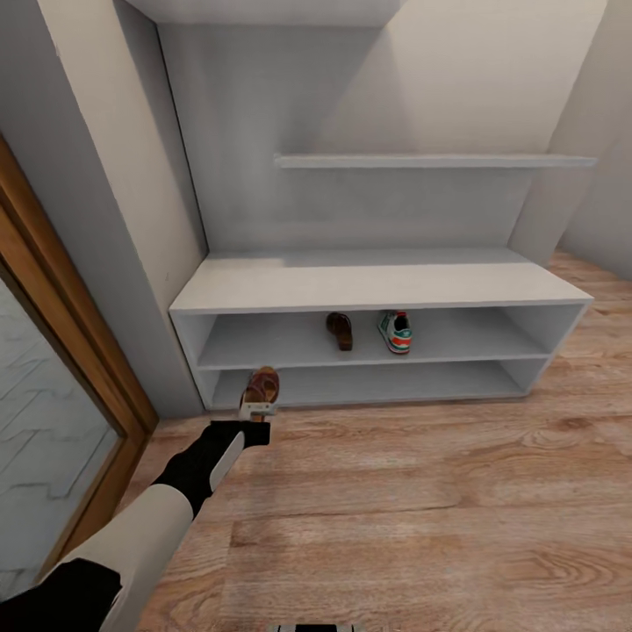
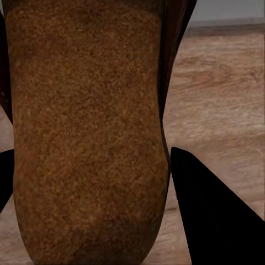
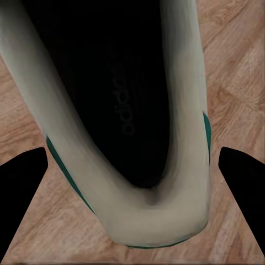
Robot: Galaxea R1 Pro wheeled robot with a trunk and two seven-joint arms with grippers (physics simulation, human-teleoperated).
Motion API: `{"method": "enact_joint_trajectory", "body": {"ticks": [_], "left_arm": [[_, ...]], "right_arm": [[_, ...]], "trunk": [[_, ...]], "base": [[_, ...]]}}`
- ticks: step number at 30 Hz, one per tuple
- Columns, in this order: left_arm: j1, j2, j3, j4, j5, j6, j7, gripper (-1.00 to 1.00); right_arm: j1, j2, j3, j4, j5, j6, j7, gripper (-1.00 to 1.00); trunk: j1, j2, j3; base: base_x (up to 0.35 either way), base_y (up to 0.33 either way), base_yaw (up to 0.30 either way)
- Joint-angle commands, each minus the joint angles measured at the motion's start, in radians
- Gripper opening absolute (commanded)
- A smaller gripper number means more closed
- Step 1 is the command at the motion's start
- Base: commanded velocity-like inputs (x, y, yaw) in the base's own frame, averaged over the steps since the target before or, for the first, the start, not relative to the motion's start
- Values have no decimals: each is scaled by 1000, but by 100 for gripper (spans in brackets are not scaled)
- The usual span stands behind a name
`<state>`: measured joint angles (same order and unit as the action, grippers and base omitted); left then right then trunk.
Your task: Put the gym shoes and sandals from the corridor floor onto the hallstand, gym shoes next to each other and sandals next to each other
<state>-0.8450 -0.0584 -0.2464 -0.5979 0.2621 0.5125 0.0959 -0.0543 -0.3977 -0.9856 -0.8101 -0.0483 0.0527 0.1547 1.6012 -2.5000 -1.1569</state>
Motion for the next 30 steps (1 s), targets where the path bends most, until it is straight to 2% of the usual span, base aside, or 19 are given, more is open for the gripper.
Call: {"method": "enact_joint_trajectory", "body": {"ticks": [1,6,22,30], "left_arm": [[1,1,-5,-2,8,4,8,-100],[5,5,-1,-1,8,3,8,-100],[10,10,0,-1,8,-10,9,-100],[9,8,0,-3,8,-12,12,-100]], "right_arm": [[-1,0,-4,-1,-5,5,8,-100],[-1,0,-4,-1,-5,4,6,-100],[-1,3,-2,0,-3,1,5,-100],[-1,3,-1,3,-2,1,5,-100]], "trunk": [[0,-1,-6],[2,-2,-33],[2,-2,-37],[2,-2,-37]], "base": [[0,0,0],[0,0,0],[5,0,0],[302,-155,0]]}}
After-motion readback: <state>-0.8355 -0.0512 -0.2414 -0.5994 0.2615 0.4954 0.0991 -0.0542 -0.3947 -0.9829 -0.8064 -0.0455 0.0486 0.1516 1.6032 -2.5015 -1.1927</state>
